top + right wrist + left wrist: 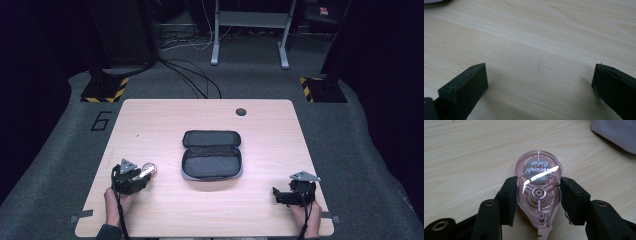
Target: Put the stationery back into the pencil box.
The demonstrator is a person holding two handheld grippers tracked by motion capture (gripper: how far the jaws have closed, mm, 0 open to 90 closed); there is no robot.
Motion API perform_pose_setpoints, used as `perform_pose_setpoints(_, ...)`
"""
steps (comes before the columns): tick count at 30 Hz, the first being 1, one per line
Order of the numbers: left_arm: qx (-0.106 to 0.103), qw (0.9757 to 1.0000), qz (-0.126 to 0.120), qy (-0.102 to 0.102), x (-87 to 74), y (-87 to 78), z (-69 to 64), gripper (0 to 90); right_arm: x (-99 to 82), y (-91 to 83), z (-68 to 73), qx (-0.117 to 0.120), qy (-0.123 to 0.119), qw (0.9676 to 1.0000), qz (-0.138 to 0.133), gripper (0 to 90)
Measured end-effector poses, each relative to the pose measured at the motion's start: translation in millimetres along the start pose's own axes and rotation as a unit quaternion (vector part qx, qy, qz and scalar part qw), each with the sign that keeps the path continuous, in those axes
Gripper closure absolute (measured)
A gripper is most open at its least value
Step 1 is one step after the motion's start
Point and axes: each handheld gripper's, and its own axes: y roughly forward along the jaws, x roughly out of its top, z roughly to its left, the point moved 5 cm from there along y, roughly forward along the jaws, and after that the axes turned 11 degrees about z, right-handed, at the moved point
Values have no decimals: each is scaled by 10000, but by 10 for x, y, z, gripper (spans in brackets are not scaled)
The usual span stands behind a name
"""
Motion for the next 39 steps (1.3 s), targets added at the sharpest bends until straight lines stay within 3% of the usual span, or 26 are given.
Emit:
perform_pose_setpoints(18,-214,9987,-322,332,128,-320,-219,500,-12,-5,-1,-18,-26,10000,-67,4)
perform_pose_setpoints(22,-162,9982,-417,395,170,-353,-263,500,-12,-5,0,-29,-28,10000,-38,4)
perform_pose_setpoints(39,-308,9955,-450,776,383,-412,-452,500,6,11,2,-6,-34,10000,-42,0)
